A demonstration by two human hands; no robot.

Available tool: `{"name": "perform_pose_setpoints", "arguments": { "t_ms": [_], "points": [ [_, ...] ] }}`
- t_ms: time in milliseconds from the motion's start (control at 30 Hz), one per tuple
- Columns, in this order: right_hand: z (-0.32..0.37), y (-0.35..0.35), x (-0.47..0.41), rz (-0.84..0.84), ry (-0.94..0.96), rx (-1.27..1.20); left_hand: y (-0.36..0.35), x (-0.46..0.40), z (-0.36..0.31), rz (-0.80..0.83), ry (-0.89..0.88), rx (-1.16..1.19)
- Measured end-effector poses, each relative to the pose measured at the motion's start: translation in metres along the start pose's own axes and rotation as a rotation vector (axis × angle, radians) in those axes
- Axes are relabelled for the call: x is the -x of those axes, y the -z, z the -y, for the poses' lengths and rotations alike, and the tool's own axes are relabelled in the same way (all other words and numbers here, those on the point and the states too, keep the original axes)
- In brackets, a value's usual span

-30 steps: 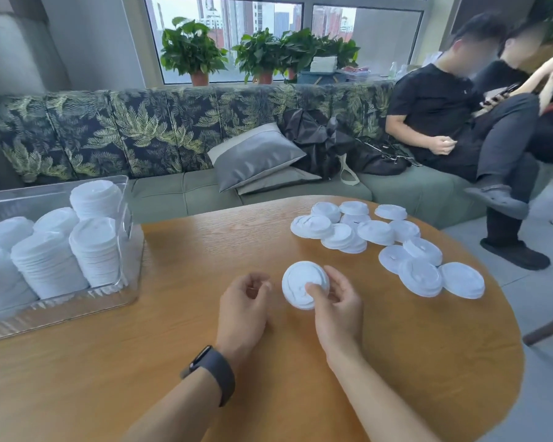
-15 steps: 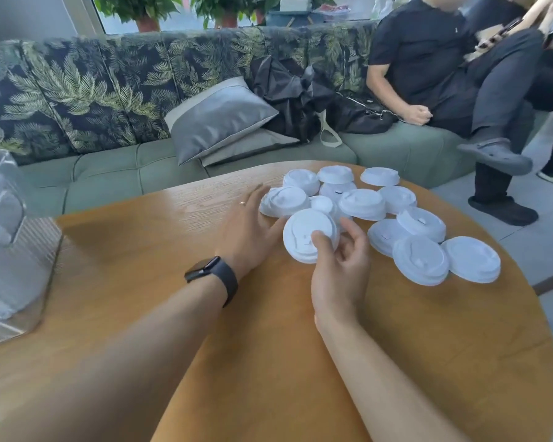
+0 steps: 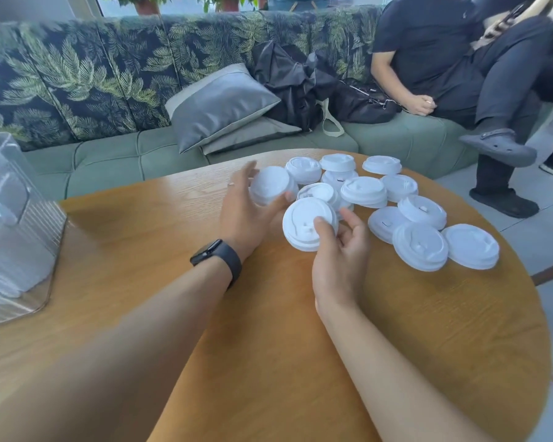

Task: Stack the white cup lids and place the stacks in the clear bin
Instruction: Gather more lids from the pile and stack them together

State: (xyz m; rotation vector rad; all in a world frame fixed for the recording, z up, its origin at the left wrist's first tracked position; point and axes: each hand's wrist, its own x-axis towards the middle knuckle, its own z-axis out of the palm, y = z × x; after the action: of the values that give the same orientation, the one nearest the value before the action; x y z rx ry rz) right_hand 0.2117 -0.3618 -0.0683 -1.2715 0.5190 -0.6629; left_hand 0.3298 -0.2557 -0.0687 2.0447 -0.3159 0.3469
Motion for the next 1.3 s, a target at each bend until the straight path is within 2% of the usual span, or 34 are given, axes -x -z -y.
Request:
{"name": "perform_pose_setpoints", "arguments": {
  "t_ms": [233,400,667,900,1133,1300],
  "points": [
    [0.01,0.007,0.022,0.146,-0.055,0.082,0.049,0.065,-0.006,-0.097,0.139,0.111],
    [0.016,0.01,0.062,0.221,-0.151,0.076,0.088,0.123,-0.016,-0.109,0.132,0.185],
    [0.026,0.01,0.128,0.403,-0.383,-0.063,0.149,0.202,-0.017,-0.124,0.097,0.112],
    [0.027,0.004,0.169,0.527,-0.504,-0.161,0.184,0.244,-0.015,-0.135,0.113,0.081],
    [0.031,0.001,0.178,0.544,-0.504,-0.144,0.19,0.254,-0.018,-0.086,0.108,0.032],
    [0.031,0.001,0.178,0.625,-0.464,-0.073,0.188,0.254,-0.023,-0.014,0.049,-0.05]
  ]
}}
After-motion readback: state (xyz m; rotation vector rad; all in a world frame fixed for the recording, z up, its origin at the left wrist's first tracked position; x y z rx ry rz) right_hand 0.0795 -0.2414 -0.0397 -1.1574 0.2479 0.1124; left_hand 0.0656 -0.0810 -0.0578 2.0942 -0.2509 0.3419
